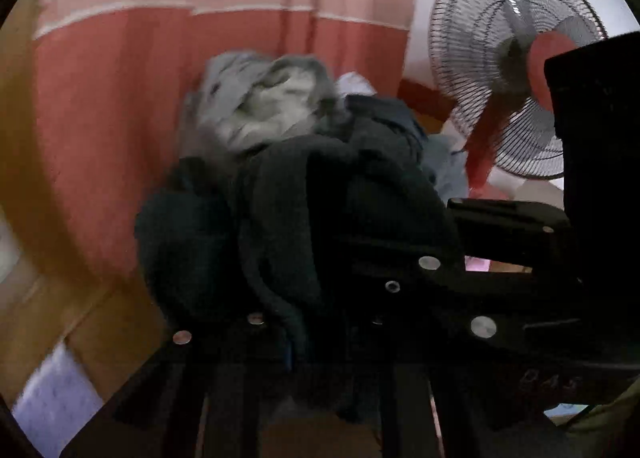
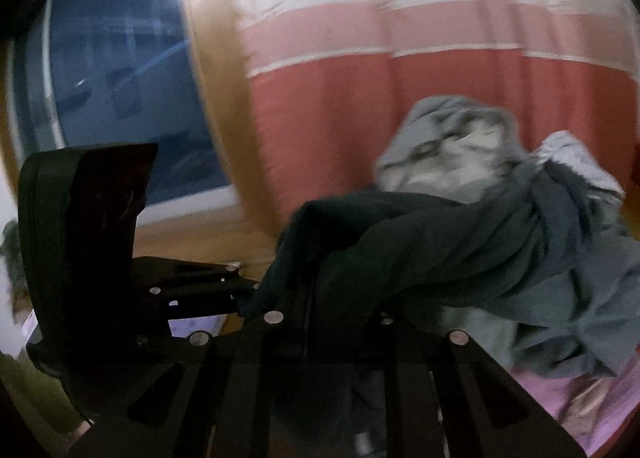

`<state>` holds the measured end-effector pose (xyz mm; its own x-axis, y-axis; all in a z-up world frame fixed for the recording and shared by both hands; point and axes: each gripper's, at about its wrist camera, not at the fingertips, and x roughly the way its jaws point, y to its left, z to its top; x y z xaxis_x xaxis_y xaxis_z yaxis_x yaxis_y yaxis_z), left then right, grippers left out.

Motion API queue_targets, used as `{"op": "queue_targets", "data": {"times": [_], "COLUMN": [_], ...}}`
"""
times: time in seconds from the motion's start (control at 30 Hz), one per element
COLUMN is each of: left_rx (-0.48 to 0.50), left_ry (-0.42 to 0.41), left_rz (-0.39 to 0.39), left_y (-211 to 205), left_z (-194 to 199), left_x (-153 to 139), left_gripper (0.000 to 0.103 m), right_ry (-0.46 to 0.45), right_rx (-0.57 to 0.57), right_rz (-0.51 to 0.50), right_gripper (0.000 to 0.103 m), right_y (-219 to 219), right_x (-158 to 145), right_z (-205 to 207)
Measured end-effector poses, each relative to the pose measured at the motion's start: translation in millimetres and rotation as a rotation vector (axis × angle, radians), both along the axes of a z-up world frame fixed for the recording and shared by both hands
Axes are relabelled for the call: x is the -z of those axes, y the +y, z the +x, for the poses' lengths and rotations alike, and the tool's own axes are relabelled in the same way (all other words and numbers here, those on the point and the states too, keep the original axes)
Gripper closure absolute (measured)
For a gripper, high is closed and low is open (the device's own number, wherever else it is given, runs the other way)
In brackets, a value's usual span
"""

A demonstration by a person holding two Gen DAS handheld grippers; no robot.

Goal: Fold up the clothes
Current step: 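Lift the dark green sweater off the pile with both grippers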

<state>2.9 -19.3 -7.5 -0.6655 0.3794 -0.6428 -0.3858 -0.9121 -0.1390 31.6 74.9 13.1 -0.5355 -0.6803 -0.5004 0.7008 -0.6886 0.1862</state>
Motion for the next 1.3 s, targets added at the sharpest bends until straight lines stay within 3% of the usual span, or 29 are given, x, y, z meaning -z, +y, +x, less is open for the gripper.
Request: {"op": "queue_targets", "data": {"times": [0.3,0.4,0.5,0.63,0.7,0.8,0.87,0.93,1.03,1.07,1.2,1.3], "left_rx": [-0.173,-0.189,-0.155,-0.088,-0.070,-0.061,-0.049,-0.024,0.002,0.012,0.039,0.044], "left_ry": [-0.122,-0.185,-0.170,-0.116,-0.094,-0.071,-0.057,-0.027,0.038,0.061,0.072,0.039], "left_rz": [0.009,0.032,0.069,0.038,0.008,-0.005,0.027,0.065,0.072,0.066,0.037,0.032], "left_y": [-57,-63,-59,-49,-46,-42,-44,-41,-27,-20,16,42], "left_z": [48,44,48,57,63,62,66,64,55,50,13,-21], "left_x": [43,61,56,42,36,28,17,6,-14,-19,-19,-10], "left_gripper": [0.087,0.087,0.082,0.066,0.063,0.063,0.060,0.058,0.048,0.045,0.044,0.044], "right_ry": [-0.105,-0.157,-0.190,-0.113,-0.063,0.023,0.073,0.096,0.051,0.019,-0.095,-0.227], "right_rx": [-0.162,-0.117,-0.071,-0.034,-0.006,0.067,0.123,0.192,0.287,0.322,0.413,0.404], "right_rz": [0.047,0.096,0.110,0.146,0.162,0.193,0.210,0.207,0.162,0.131,0.017,-0.077], "right_gripper": [0.089,0.078,0.066,0.046,0.035,0.032,0.030,0.029,0.029,0.029,0.029,0.029], "right_y": [-52,-62,-52,-25,-12,18,41,61,80,87,117,133], "right_x": [41,63,61,35,24,6,-4,-13,-19,-18,-18,-10], "right_z": [44,43,45,58,61,63,58,41,1,-17,-76,-112]}}
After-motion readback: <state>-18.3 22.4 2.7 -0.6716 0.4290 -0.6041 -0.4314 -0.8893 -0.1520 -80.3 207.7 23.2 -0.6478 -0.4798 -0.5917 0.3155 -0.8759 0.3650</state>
